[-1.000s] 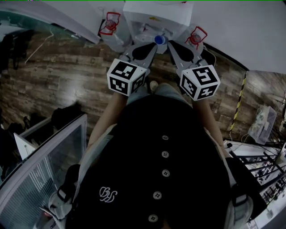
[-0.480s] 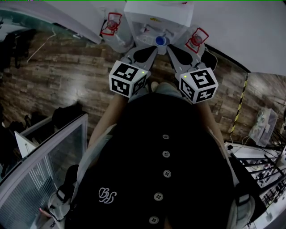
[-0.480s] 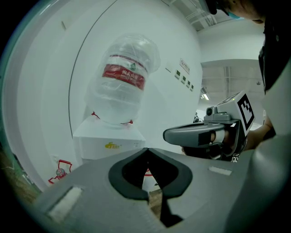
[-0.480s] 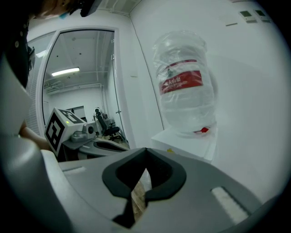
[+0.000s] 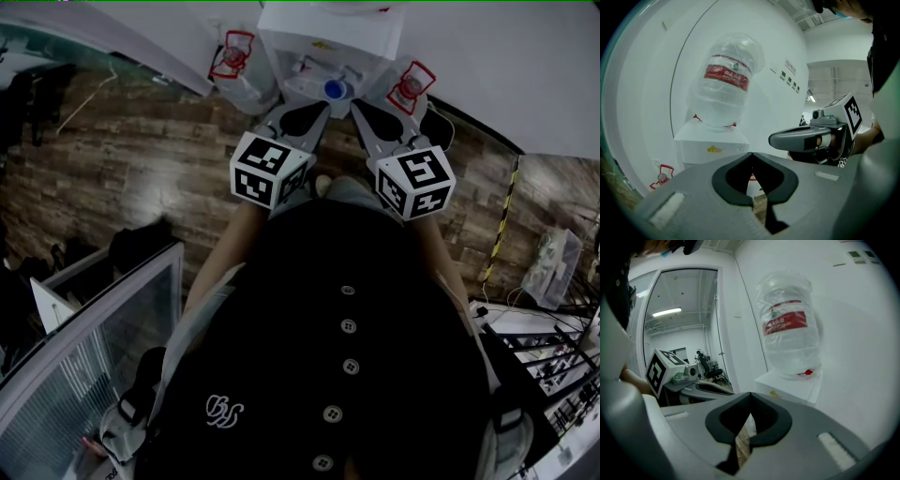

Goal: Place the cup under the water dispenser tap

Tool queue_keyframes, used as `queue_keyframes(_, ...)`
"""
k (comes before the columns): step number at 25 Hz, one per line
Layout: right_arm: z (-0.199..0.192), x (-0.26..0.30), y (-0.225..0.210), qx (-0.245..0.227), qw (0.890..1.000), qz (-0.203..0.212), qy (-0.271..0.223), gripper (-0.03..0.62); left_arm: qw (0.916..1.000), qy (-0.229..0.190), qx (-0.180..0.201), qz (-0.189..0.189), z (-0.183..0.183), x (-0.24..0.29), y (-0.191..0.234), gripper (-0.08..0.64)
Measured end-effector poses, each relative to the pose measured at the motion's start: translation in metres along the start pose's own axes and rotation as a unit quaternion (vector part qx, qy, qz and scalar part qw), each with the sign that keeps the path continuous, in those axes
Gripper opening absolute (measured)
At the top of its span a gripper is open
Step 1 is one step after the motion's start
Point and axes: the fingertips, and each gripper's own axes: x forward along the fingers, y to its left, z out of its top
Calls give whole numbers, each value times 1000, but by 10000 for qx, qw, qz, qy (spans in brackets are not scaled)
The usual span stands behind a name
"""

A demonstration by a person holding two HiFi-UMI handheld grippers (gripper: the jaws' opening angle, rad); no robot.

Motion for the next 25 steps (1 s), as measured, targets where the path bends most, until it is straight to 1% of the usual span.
queue_keyframes(7, -3, 0, 2, -21, 10000, 40, 56, 0, 10000, -62, 15, 65, -1, 2, 3, 0)
queue_keyframes(15, -5, 1, 1, -30, 10000, 13, 77, 0, 9999, -88, -94, 53, -1, 0, 2, 0)
queue_keyframes(25, -9, 2, 4, -48, 9999, 86, 117, 0, 9999, -102, -54, 54, -2, -2, 1, 0)
